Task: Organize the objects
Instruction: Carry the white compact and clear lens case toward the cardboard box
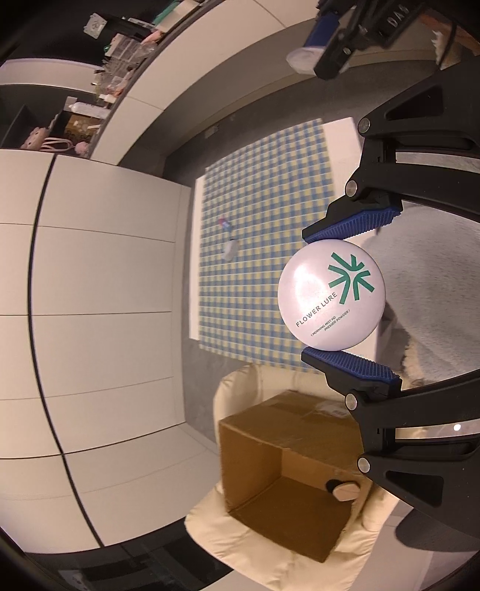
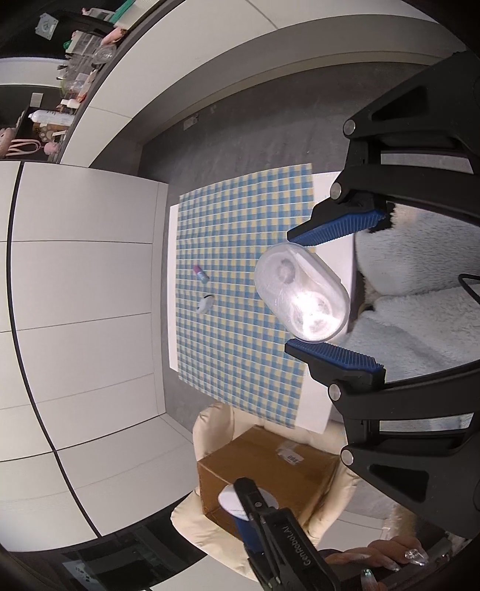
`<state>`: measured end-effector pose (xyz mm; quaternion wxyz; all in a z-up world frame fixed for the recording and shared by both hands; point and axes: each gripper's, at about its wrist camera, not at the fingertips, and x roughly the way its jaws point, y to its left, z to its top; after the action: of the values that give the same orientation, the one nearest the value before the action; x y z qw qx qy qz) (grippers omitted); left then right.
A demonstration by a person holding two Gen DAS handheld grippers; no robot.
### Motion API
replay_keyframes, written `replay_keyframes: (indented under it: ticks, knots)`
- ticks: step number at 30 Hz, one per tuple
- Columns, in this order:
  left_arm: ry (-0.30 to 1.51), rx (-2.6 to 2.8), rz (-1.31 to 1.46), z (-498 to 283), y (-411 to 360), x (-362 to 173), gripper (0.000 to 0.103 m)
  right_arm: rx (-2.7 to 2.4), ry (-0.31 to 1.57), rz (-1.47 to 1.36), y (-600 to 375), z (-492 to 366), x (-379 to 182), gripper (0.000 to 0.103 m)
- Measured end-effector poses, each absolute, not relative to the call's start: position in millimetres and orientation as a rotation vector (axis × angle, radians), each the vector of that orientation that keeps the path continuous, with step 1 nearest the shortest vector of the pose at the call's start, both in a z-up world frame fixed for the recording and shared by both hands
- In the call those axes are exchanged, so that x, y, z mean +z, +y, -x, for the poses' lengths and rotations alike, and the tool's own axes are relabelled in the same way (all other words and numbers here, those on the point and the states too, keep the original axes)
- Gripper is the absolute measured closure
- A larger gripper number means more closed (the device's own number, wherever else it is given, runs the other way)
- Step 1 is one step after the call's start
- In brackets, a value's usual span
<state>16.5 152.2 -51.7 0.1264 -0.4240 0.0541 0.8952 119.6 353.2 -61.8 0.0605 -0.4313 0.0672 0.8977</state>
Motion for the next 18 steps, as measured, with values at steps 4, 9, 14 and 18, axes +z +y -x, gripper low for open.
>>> replay_keyframes:
  ticks: [4, 9, 14, 18]
  knots:
    - [0.172, 2.589, 1.261, -26, 146, -62, 0.045, 2.718, 0.258, 1.325, 356, -133, -62, 0.048]
    - [0.162, 2.586, 1.268, -33, 139, -63, 0.045, 2.703, 0.25, 1.307, 358, -153, -61, 0.048]
    - [0.169, 2.607, 1.237, -37, 133, -56, 0.045, 2.682, 0.291, 1.32, 362, -173, -63, 0.048]
    - [0.164, 2.624, 1.222, -39, 131, -54, 0.045, 2.66, 0.277, 1.312, 365, -179, -64, 0.048]
